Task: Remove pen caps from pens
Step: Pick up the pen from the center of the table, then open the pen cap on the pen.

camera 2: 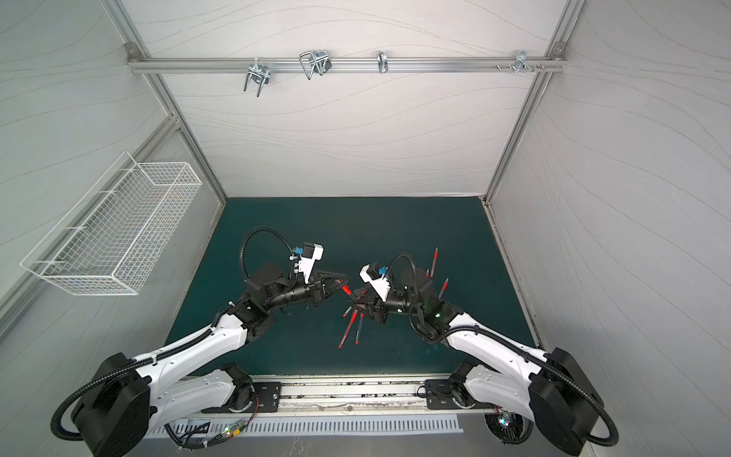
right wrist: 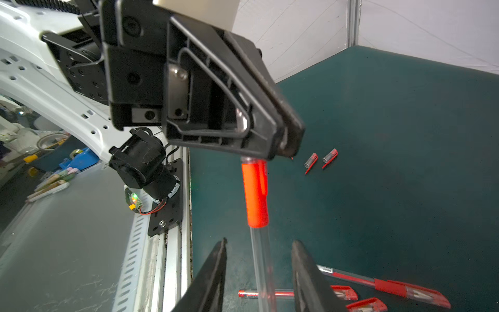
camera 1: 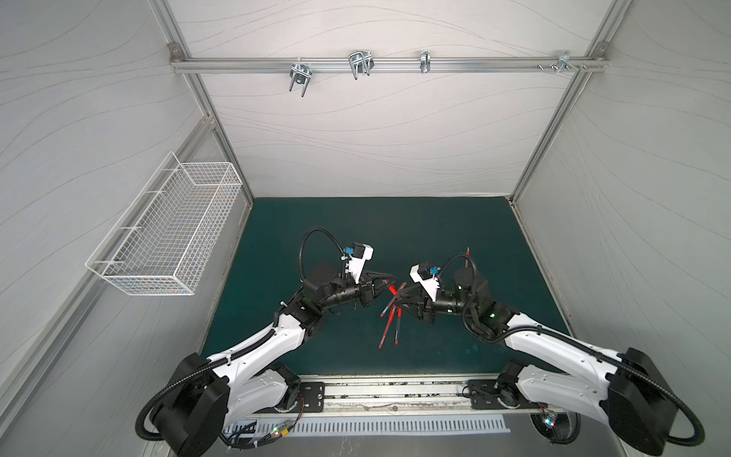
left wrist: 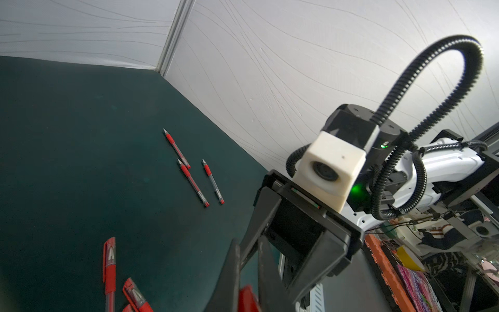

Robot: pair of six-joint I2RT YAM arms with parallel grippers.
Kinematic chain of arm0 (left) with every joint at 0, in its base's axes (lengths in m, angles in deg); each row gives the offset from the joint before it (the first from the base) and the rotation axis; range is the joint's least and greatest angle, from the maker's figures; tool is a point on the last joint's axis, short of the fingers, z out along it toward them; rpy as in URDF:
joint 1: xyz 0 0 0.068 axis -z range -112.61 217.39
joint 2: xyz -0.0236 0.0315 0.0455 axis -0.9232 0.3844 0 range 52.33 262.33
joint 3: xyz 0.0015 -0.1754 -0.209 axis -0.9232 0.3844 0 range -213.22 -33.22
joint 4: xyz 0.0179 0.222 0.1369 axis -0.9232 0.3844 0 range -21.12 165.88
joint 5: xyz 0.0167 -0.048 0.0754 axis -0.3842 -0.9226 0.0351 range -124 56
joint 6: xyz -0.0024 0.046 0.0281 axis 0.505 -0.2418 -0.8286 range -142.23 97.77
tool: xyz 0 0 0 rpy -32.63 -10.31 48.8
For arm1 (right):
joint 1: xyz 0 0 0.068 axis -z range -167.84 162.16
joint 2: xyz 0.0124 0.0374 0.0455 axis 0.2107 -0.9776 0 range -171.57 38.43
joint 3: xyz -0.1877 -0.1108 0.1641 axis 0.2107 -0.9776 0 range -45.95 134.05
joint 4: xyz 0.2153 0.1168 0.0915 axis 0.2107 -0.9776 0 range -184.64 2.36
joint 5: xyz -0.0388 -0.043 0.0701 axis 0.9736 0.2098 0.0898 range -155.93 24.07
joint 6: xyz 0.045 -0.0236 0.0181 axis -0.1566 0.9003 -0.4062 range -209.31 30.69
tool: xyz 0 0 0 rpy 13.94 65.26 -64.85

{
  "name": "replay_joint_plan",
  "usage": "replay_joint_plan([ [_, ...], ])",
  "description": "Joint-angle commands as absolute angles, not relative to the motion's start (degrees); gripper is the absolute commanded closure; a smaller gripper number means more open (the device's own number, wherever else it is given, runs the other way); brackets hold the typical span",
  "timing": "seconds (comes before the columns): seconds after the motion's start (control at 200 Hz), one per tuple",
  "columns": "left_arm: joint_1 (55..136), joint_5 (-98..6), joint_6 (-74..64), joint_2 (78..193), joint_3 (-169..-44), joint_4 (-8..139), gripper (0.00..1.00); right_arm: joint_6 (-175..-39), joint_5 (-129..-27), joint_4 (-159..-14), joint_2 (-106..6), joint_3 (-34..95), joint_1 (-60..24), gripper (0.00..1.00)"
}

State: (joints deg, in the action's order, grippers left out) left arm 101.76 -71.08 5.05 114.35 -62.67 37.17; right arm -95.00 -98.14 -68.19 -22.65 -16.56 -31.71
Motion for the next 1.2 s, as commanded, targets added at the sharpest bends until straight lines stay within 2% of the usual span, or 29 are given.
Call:
replay_joint_plan([
  [0.0, 102.7, -73.1, 2.7, 113.8, -66.0, 37.3, 1.0, -98.3, -105.1, -63.7, -23.4, -15.9, -30.3, 0.61],
  [0.18, 103.1, -74.7, 3.0, 114.2, -66.0, 36.1, 1.0, -99.0, -107.3, -62.6, -24.1, -16.0, -30.1, 0.65],
  [0.4, 103.8, -75.0, 2.7, 114.3, -65.9, 35.7, 1.0, -99.8, -108.9, -59.9, -25.0, -16.7, -30.0, 0.9],
  [0.555, 103.9, -74.7, 2.6, 114.5, -66.0, 36.0, 0.99, -98.1, -108.1, -61.1, -25.2, -16.7, -30.0, 1.0],
  [0.675, 103.9, -74.0, 2.5, 114.1, -65.9, 36.5, 0.93, -97.3, -106.4, -61.5, -24.7, -17.2, -30.0, 1.0],
  [0.81, 103.9, -71.6, 2.3, 113.4, -65.8, 37.8, 0.64, -97.1, -103.5, -60.4, -23.4, -18.8, -30.0, 1.0],
  [0.875, 103.8, -71.1, 2.3, 113.4, -65.8, 38.0, 0.58, -97.1, -102.4, -59.9, -22.9, -19.3, -30.1, 1.0],
  [1.055, 103.8, -70.6, 2.5, 113.9, -66.4, 39.0, 0.55, -97.5, -101.5, -59.1, -23.0, -19.8, -30.0, 1.0],
  [1.195, 103.8, -70.4, 2.7, 114.3, -66.5, 39.1, 0.62, -97.5, -101.4, -58.9, -23.4, -19.8, -30.2, 1.0],
])
